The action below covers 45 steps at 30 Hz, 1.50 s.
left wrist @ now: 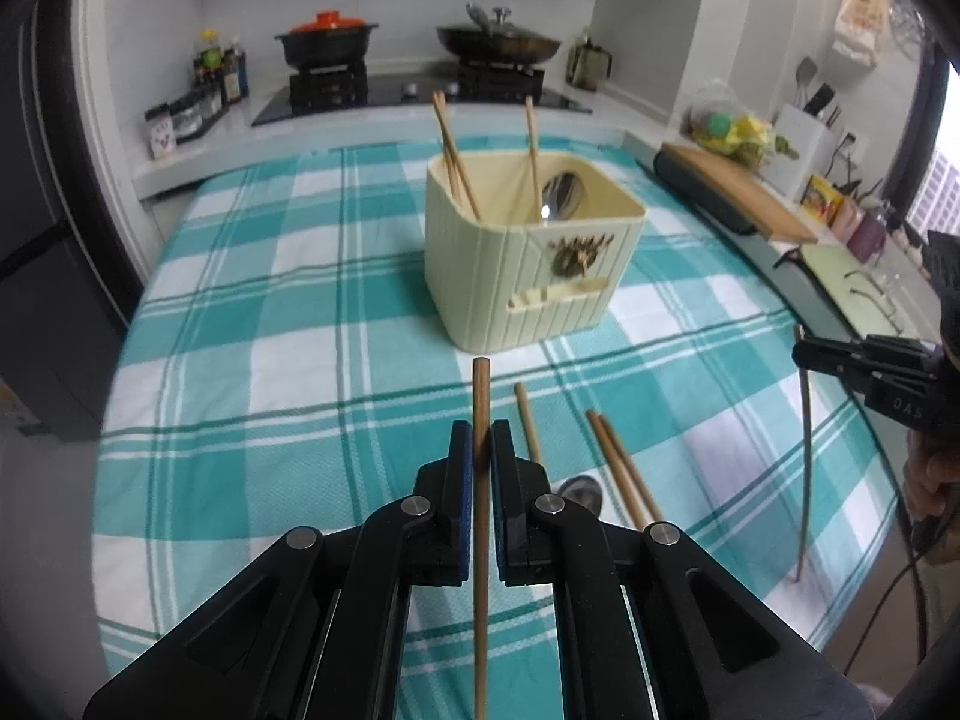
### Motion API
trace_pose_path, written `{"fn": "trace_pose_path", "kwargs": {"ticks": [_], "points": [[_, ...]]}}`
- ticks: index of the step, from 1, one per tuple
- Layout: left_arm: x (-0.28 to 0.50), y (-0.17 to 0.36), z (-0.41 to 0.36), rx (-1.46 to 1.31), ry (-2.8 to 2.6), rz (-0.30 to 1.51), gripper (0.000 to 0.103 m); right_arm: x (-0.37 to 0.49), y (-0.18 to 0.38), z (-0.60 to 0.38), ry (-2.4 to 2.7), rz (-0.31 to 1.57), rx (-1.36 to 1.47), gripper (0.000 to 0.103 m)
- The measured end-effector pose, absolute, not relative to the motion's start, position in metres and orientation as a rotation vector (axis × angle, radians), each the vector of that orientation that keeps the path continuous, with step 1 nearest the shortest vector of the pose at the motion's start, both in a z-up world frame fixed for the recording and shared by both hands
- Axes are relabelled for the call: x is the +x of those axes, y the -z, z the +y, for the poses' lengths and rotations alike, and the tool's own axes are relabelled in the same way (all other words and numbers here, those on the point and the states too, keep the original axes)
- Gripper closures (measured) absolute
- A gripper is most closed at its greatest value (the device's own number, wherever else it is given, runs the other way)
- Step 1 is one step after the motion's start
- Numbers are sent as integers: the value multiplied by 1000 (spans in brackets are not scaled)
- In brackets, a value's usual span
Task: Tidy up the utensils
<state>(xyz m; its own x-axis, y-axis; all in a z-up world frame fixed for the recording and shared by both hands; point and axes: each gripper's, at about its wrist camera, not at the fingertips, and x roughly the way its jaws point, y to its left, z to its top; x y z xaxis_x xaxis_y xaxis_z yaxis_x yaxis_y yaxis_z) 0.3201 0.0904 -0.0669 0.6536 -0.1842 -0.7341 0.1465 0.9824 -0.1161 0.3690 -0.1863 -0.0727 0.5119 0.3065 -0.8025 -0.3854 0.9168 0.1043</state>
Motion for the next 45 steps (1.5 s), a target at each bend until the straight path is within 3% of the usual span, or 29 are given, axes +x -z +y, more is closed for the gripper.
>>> {"fn": "trace_pose_path", "kwargs": {"ticks": [8, 15, 33, 37, 45], "points": [[276, 8, 106, -132, 194, 672, 99, 312, -7, -210, -436, 680, -94, 96], [282, -20, 99, -128, 202, 609, 99, 304, -43, -200, -428, 515, -92, 97], [362, -97, 90, -131, 187, 462, 99, 379, -124, -168, -429, 349, -25, 97], [400, -91, 88, -156, 152, 458, 99, 406, -126, -150, -436, 329, -29, 97], [454, -67, 85, -199, 128, 493, 100, 463, -78, -130, -399, 429, -51, 97]]}}
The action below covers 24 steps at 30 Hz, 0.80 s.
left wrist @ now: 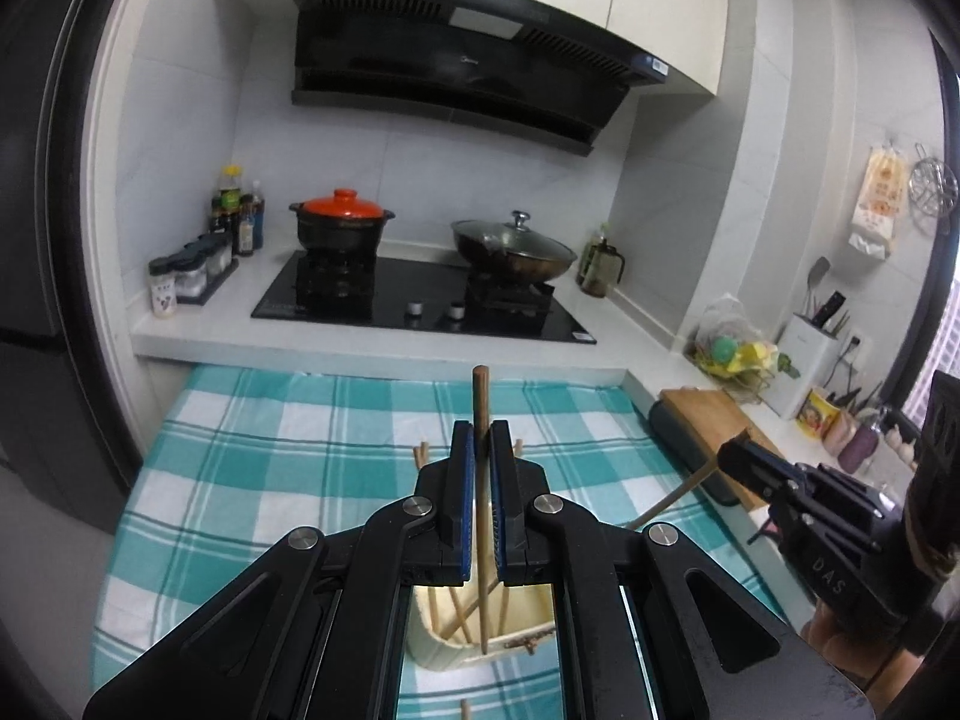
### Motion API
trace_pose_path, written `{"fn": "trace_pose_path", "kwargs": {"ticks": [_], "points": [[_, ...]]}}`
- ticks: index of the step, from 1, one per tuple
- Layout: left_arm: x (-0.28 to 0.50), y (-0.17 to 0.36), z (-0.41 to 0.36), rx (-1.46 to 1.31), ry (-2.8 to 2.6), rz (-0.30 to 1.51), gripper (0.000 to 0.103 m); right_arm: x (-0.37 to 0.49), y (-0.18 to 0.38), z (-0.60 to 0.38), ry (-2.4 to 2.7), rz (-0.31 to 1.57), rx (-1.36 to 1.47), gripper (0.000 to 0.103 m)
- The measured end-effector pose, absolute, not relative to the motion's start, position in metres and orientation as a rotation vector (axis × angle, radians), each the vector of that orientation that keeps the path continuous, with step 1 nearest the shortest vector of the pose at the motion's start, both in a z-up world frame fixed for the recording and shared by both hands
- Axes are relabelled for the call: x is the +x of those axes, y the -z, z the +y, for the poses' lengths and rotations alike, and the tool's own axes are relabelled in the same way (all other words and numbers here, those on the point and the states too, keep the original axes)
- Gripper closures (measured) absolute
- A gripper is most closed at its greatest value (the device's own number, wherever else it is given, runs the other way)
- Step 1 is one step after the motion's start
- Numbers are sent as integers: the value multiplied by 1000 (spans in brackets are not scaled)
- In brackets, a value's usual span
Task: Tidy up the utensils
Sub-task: 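Carry both chopsticks over the cream utensil box, then open both grippers to drop the chopsticks into the box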
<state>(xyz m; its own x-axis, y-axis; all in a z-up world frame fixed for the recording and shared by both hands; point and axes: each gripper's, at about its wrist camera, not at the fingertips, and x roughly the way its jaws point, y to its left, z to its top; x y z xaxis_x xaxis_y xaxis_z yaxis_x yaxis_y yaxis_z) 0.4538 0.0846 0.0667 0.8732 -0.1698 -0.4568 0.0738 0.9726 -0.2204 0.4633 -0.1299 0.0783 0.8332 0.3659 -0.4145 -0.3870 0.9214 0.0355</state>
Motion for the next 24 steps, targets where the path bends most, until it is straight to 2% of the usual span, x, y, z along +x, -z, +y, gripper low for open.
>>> {"fn": "trace_pose_path", "kwargs": {"ticks": [12, 15, 24], "points": [[464, -88, 84, -190, 131, 448, 100, 478, -78, -142, -426, 451, 4, 97], [470, -79, 80, -182, 136, 466, 100, 483, -78, -137, -422, 466, -13, 97], [509, -10, 74, -188, 123, 663, 99, 532, -20, -120, -402, 795, -16, 97]]}}
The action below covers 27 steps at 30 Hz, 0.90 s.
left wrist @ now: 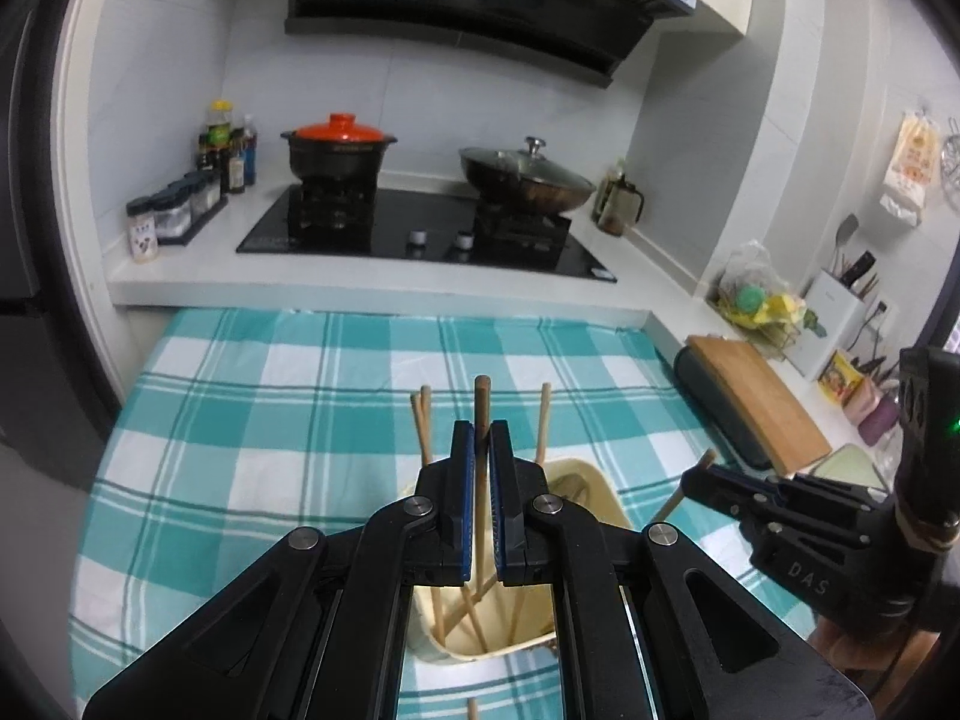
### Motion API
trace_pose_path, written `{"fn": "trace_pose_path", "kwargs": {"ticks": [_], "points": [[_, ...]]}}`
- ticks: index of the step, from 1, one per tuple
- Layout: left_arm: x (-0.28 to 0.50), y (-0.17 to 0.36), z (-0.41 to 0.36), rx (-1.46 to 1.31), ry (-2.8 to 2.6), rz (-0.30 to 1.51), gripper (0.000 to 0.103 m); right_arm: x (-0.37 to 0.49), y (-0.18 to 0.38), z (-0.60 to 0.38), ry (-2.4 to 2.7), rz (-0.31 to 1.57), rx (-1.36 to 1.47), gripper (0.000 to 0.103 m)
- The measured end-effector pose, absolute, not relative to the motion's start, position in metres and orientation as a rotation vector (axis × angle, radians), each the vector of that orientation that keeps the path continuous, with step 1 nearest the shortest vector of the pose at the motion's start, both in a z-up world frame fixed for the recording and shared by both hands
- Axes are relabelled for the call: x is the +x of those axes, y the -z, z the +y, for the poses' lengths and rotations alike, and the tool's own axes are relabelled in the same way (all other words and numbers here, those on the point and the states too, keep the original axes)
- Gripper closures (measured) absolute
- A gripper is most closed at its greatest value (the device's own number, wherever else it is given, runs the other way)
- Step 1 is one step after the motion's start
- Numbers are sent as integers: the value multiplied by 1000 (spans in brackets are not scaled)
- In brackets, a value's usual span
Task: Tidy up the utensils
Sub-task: 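Open both grippers to drop the chopsticks into the box, then move both grippers back over the remaining chopsticks and spoon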
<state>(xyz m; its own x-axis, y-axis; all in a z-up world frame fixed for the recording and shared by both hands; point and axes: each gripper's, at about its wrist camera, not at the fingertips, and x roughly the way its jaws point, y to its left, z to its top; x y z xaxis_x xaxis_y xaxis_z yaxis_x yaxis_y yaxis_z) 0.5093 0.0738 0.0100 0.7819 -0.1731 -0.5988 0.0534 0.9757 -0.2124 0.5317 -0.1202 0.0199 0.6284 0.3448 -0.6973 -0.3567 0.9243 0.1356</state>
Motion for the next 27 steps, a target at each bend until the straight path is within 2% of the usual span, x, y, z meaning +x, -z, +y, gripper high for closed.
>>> {"fn": "trace_pose_path", "kwargs": {"ticks": [2, 4, 5, 6, 7, 8, 11, 13, 14, 15, 20, 27], "points": [[516, -1, 73, -186, 107, 690, 98, 538, -12, -121, -398, 814, 2, 96], [521, 2, 74, -205, 91, 716, 79, 544, -9, -118, -399, 831, -10, 96], [521, 2, 76, -221, 83, 721, 57, 546, -8, -115, -395, 838, -16, 92], [518, -1, 78, -236, 77, 711, 44, 548, -8, -112, -387, 842, -25, 85], [512, -6, 81, -246, 76, 692, 42, 550, -9, -110, -378, 840, -34, 65], [504, -11, 83, -243, 84, 677, 38, 548, -14, -110, -372, 822, -32, 52], [476, -26, 86, -168, 83, 659, 30, 532, -34, -120, -387, 736, 7, 52], [446, -33, 86, -110, 67, 633, 16, 515, -46, -126, -387, 692, -4, 52], [429, -34, 86, -78, 58, 618, 6, 502, -51, -130, -395, 665, -13, 52], [410, -32, 85, -42, 46, 606, 0, 487, -55, -134, -408, 645, -25, 51], [326, 14, 72, 95, -94, 702, 0, 396, -43, -161, -426, 587, -131, 42], [228, 72, 44, 139, -161, 696, 1, 269, 44, -186, -356, 632, -234, 42]]}}
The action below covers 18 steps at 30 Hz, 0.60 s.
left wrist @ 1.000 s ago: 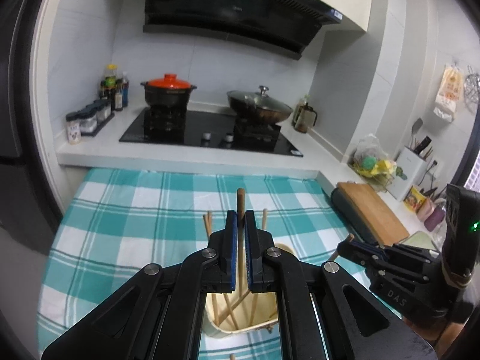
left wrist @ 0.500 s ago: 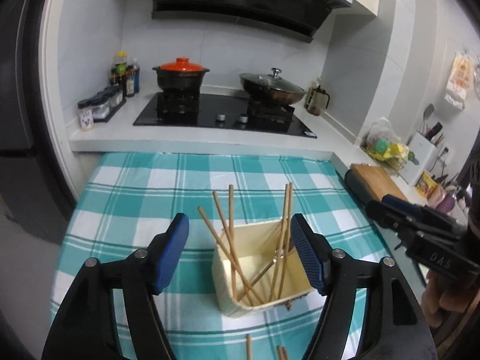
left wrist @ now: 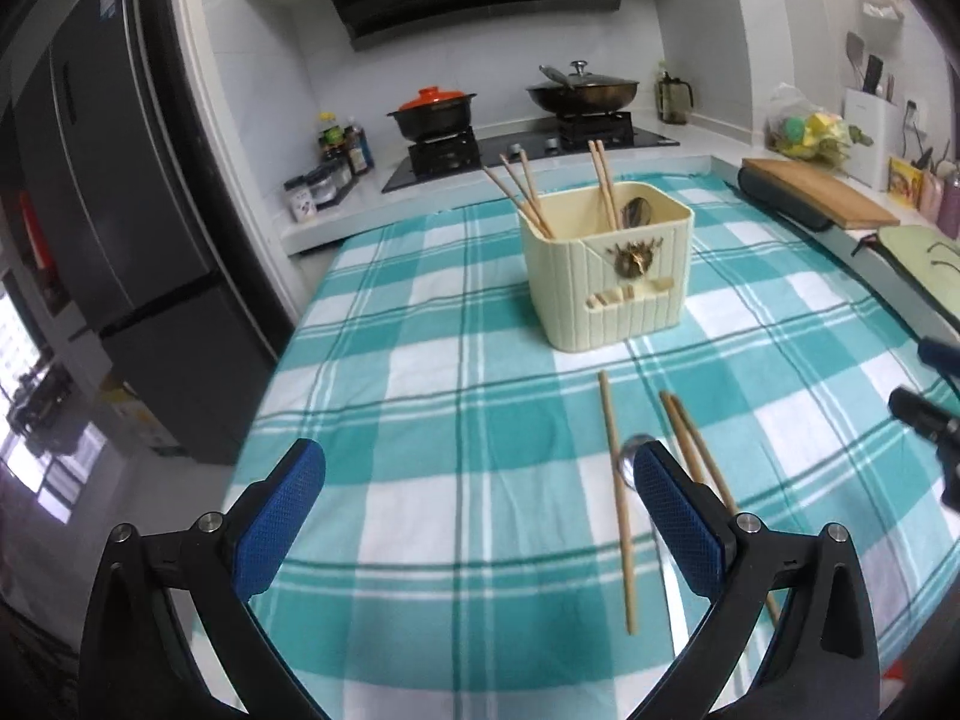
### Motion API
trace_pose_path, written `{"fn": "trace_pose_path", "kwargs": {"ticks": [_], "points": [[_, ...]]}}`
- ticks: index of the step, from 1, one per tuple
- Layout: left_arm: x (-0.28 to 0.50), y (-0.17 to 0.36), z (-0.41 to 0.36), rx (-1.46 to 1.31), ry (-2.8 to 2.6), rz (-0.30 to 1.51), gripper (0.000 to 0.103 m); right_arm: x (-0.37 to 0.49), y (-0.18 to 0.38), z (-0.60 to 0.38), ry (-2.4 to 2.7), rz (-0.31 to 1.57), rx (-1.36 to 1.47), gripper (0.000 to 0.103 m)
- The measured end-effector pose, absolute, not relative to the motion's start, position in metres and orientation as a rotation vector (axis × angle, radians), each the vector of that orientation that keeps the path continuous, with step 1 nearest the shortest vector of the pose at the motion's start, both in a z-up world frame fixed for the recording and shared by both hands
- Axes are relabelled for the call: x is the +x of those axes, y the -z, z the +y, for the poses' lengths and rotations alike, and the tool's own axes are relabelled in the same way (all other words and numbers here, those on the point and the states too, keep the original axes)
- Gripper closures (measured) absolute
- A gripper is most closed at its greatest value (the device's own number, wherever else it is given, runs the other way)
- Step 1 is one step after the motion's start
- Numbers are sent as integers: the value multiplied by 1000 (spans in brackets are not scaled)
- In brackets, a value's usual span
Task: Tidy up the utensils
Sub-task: 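Move both grippers back over the remaining chopsticks and spoon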
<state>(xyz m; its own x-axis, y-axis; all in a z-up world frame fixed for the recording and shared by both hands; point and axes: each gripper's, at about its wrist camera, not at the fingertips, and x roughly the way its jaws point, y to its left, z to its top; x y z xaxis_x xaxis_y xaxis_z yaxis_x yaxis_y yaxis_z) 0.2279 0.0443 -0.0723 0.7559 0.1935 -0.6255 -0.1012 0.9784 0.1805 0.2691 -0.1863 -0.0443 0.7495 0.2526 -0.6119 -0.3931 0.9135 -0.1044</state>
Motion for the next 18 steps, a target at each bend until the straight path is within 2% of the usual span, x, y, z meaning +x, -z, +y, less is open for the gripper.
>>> {"fn": "trace_pose_path", "kwargs": {"ticks": [8, 11, 18], "points": [[188, 115, 7, 108, 12, 811, 1, 198, 125, -209, -317, 777, -120, 42], [183, 121, 1, 69, 75, 874, 1, 189, 132, -214, -303, 786, -115, 42], [163, 119, 21, -49, 115, 850, 1, 184, 125, -226, -224, 763, -77, 42]]}}
